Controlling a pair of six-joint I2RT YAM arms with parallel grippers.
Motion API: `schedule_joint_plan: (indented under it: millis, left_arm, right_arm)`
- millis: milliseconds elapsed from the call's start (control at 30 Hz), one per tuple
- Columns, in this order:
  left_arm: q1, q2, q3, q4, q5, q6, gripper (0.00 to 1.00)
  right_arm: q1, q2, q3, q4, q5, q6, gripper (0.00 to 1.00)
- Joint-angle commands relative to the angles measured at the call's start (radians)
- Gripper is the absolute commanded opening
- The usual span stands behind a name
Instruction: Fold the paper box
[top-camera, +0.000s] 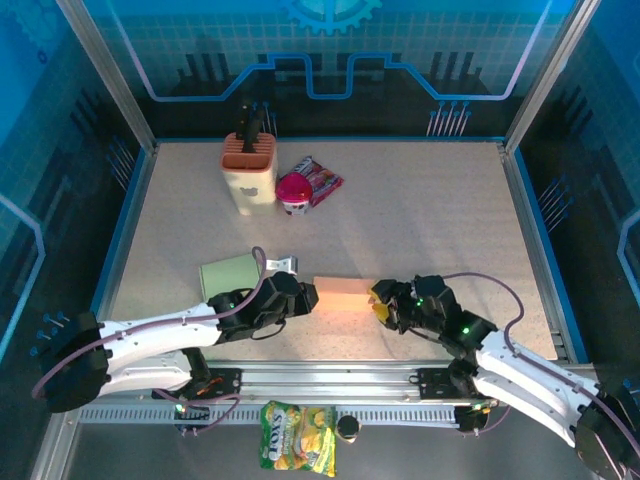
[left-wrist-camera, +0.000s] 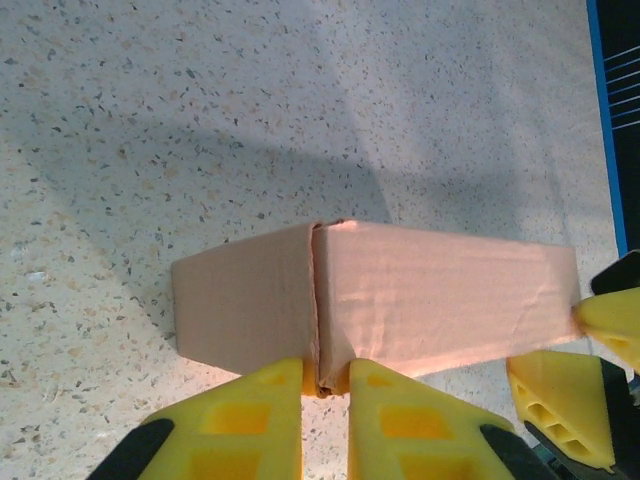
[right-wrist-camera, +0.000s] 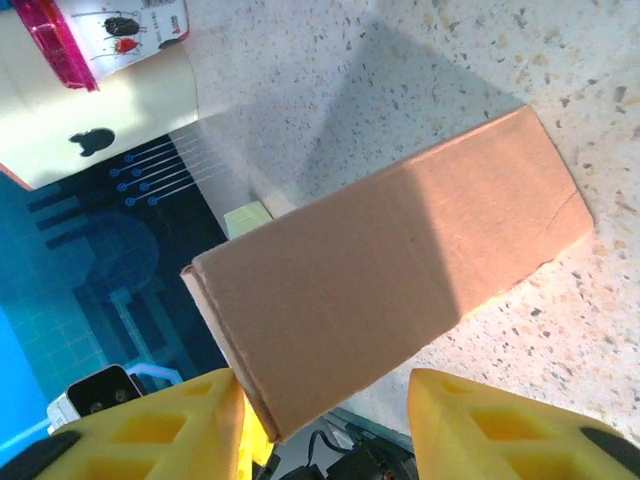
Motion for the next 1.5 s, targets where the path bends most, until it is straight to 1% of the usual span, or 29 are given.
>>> schedule_joint_plan:
  millis: [0, 67, 167, 233, 367, 500, 633, 700, 833, 900, 1000, 1100, 1167, 1233, 1300, 1367, 1400, 1433, 1467]
  left_arm:
    - [0.005, -0.003, -0.036, -0.086, 0.024, 0.008, 0.13]
    - [0.005, -0.01, -0.035, -0.087, 0.023, 0.011, 0.13]
    - [0.003, -0.012, -0.031, -0.088, 0.026, 0.015, 0.13]
    - [0.003, -0.008, -0.029, -0.085, 0.029, 0.017, 0.13]
    - [0.001, -0.003, -0.023, -0.084, 0.033, 0.023, 0.12]
    - [-0.004, -0.003, -0.021, -0.088, 0.031, 0.028, 0.12]
    - [-0.009, -0.003, -0.019, -0.085, 0.029, 0.028, 0.12]
    - [-0.012, 0.003, -0.013, -0.083, 0.029, 0.031, 0.12]
    - [-0.019, 0.02, 0.005, -0.084, 0.027, 0.042, 0.12]
    - [-0.025, 0.03, 0.014, -0.084, 0.023, 0.047, 0.12]
    - [-0.033, 0.041, 0.022, -0.08, 0.017, 0.051, 0.11]
    - [-0.05, 0.042, 0.032, -0.081, -0.005, 0.06, 0.12]
    - [-0.064, 0.038, 0.041, -0.084, -0.021, 0.068, 0.15]
    - [-0.07, 0.039, 0.05, -0.095, -0.027, 0.073, 0.18]
    - [-0.073, 0.039, 0.055, -0.098, -0.028, 0.076, 0.23]
    - [-0.078, 0.036, 0.054, -0.097, -0.032, 0.075, 0.28]
    - [-0.079, 0.035, 0.053, -0.095, -0.034, 0.072, 0.32]
    - [-0.081, 0.031, 0.052, -0.093, -0.036, 0.07, 0.4]
    - [-0.082, 0.029, 0.049, -0.091, -0.038, 0.07, 0.43]
  right_arm:
    - [0.047, -0.025, 0.083, -0.191, 0.075, -0.03, 0.68]
    - [0.088, -0.018, 0.088, -0.169, 0.107, 0.024, 0.77]
    - [0.13, 0.023, 0.091, -0.098, 0.143, 0.089, 0.82]
    - [0.133, 0.068, 0.104, -0.058, 0.149, 0.112, 0.86]
    - [0.102, 0.163, 0.157, -0.033, 0.137, 0.178, 0.88]
    - [0.048, 0.259, 0.2, 0.014, 0.092, 0.191, 0.89]
    - [0.022, 0.355, 0.235, 0.043, 0.065, 0.207, 0.9]
    - [0.013, 0.41, 0.238, 0.074, 0.04, 0.221, 0.9]
    - [-0.013, 0.497, 0.22, 0.195, -0.009, 0.226, 0.88]
    - [-0.029, 0.531, 0.217, 0.25, -0.048, 0.203, 0.83]
    - [-0.036, 0.563, 0.217, 0.283, -0.094, 0.148, 0.75]
    - [-0.037, 0.572, 0.199, 0.327, -0.117, 0.075, 0.58]
    - [-0.038, 0.561, 0.186, 0.328, -0.119, 0.008, 0.49]
    - [-0.037, 0.543, 0.175, 0.341, -0.113, -0.068, 0.43]
    - [-0.029, 0.522, 0.156, 0.373, -0.09, -0.129, 0.4]
    - [-0.022, 0.504, 0.128, 0.395, -0.062, -0.174, 0.39]
    - [-0.022, 0.503, 0.118, 0.405, -0.057, -0.182, 0.39]
    - [-0.022, 0.507, 0.103, 0.433, -0.05, -0.192, 0.38]
    - [-0.024, 0.515, 0.093, 0.457, -0.048, -0.203, 0.38]
